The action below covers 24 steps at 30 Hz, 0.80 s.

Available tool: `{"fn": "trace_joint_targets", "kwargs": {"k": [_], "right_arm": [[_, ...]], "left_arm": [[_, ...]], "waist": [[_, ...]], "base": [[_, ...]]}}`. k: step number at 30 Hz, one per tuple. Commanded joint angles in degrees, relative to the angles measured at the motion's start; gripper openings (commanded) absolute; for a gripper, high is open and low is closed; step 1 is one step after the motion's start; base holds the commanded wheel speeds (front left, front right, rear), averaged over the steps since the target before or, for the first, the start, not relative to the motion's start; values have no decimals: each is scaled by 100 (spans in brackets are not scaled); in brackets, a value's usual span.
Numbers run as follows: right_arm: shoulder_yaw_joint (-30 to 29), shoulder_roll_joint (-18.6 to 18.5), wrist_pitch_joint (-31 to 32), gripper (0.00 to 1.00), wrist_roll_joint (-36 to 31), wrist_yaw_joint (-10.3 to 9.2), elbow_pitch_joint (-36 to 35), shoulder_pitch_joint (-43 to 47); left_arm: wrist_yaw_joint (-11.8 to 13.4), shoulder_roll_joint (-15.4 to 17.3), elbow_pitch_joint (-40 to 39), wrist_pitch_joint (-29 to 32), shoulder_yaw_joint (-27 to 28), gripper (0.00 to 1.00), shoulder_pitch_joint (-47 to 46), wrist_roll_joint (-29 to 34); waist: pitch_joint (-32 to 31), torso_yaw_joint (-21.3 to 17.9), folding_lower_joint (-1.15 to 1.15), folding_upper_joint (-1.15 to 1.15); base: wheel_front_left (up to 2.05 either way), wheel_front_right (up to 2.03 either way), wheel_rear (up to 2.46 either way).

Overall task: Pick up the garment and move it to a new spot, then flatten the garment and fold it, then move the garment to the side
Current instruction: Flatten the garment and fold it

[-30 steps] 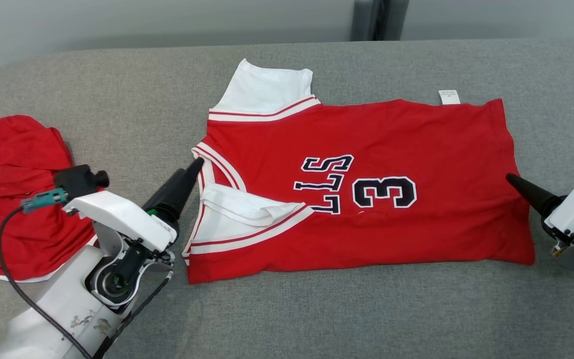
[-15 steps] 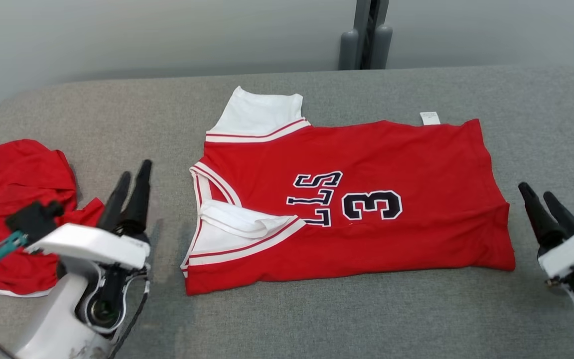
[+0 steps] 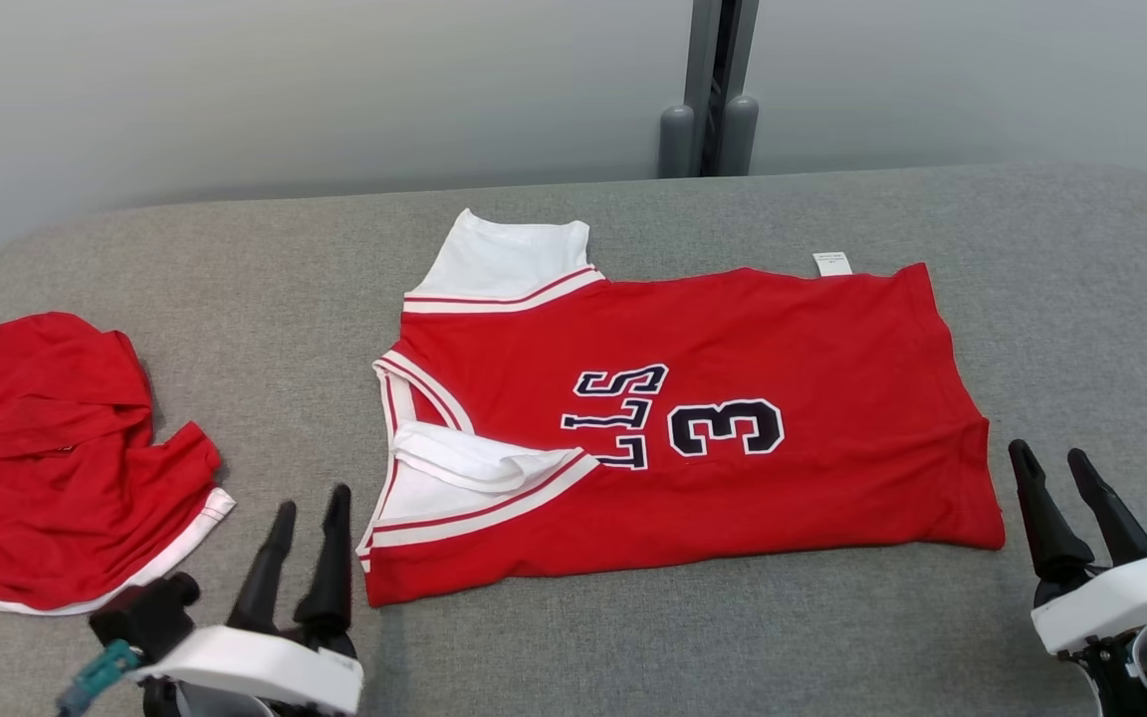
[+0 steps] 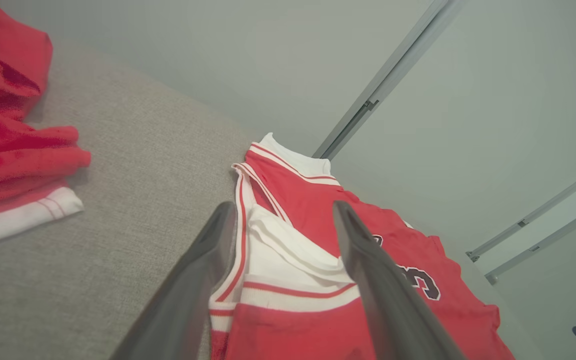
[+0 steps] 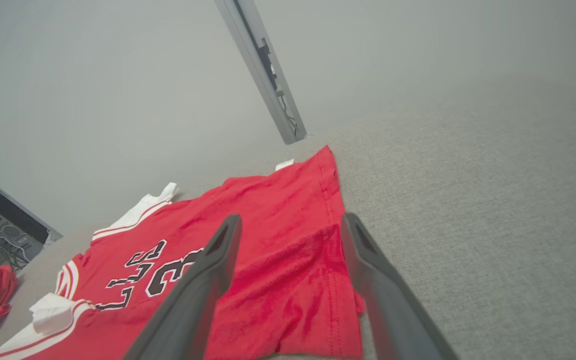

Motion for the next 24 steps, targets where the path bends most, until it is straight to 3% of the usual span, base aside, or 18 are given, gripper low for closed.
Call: {"fn": "trace_joint_targets", "kwargs": {"k": [1, 15, 24], "right_arm": [[-81, 36, -41, 100, -82, 0, -18, 62], [-864, 591, -42, 100, -719, 0, -238, 364], [-906, 643, -43, 100, -859, 0, -286, 358]], "left_arm": [[4, -15, 50, -15, -30, 100, 35, 95], [182, -371, 1376, -16, -252, 100, -230, 642], [199, -438, 2190, 4, -194, 100, -592, 160]], "waist": [[-3, 10, 0, 0], [79, -29, 0, 0], [202, -145, 0, 0]], "base": [[0, 0, 0], [0, 0, 0], [0, 0, 0]]}}
